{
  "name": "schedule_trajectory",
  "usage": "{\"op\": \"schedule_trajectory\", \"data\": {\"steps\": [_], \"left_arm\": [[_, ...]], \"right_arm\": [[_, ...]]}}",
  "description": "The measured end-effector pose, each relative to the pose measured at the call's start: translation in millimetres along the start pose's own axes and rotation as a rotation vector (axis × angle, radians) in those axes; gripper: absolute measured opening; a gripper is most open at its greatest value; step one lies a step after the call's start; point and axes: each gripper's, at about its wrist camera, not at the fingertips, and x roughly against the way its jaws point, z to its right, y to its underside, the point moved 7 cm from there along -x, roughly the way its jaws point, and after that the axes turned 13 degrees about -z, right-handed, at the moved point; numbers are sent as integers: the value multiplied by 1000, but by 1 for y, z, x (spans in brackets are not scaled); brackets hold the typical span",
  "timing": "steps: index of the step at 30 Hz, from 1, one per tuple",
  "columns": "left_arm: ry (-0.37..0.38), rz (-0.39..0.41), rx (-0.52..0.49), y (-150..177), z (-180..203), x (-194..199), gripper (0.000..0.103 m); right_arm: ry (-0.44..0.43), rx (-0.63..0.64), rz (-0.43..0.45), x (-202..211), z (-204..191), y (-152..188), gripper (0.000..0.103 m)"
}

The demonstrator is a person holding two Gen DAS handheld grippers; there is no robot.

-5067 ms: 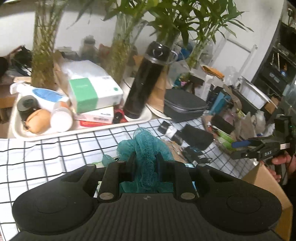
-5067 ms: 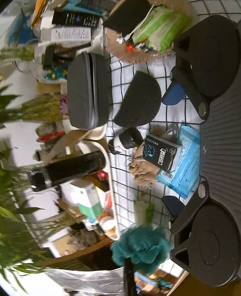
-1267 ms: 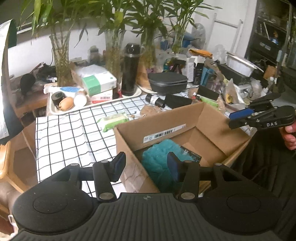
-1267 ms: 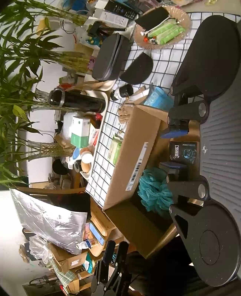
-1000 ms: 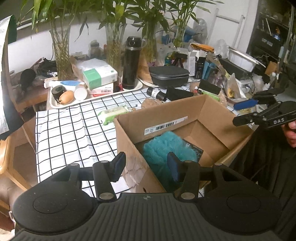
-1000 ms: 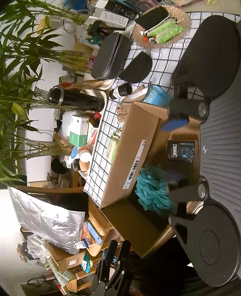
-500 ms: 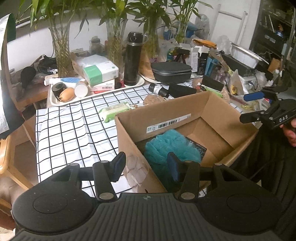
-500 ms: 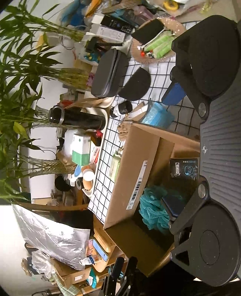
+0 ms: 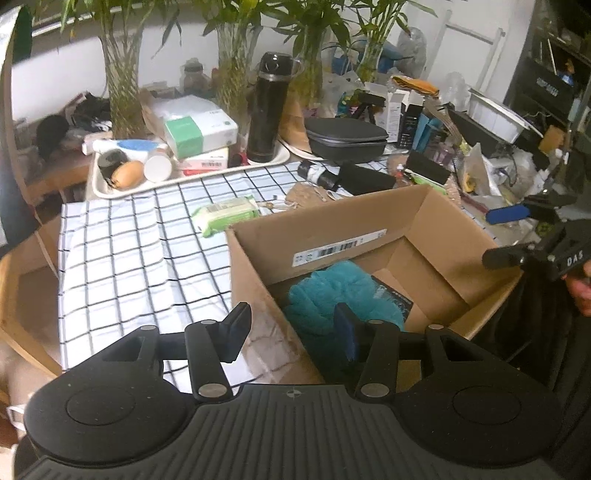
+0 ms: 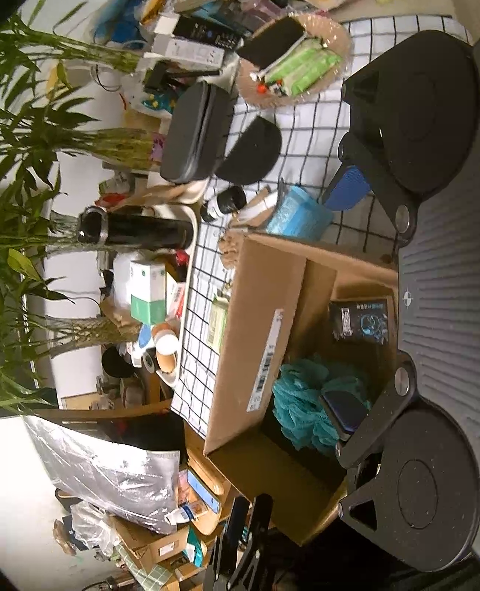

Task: Organize soft objects
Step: 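Withdraw the left gripper from the box and lower it onto the green wipes pack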

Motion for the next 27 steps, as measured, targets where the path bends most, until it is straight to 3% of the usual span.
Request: {"op": "schedule_trajectory", "data": {"steps": [11,19,27], "left_arm": [[7,1,6,-3,0,-8,55],[0,1,8,-5,0,-10,56],[-21,54,28,-14,-12,-3,56]], "right_arm": [[-58,20,-29,-8,-15,2,103],[-40,29,-33,-9,-16,0,103],[-6,-29,3,-8,7,-9,103]]}}
